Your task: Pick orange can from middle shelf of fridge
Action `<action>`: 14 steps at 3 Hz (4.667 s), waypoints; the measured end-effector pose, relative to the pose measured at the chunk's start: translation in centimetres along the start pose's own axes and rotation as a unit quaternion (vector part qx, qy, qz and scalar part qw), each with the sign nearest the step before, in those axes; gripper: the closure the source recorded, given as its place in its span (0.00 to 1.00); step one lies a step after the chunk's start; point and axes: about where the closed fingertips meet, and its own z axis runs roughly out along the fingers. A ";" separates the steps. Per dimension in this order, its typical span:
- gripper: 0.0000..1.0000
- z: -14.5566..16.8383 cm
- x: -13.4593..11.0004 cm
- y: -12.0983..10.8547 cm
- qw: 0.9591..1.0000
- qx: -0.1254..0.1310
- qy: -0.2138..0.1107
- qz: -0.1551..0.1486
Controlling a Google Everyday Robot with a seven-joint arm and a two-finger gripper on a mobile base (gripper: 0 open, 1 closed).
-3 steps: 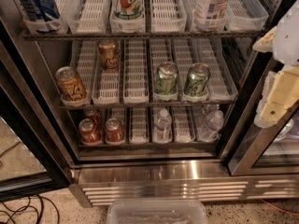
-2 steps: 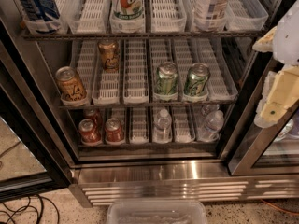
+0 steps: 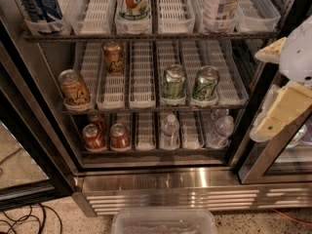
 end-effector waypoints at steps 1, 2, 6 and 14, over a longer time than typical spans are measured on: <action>0.00 2.1 -1.9 0.8 0.997 0.007 -0.071 0.023; 0.00 4.3 -3.6 1.3 0.990 0.017 -0.130 0.052; 0.00 6.7 -8.9 0.2 0.961 0.115 -0.232 0.097; 0.00 15.6 -16.0 8.5 0.871 0.203 -0.414 0.169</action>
Offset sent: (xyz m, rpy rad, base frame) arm 0.0240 0.0733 -0.0481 0.4392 -0.1268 -0.0923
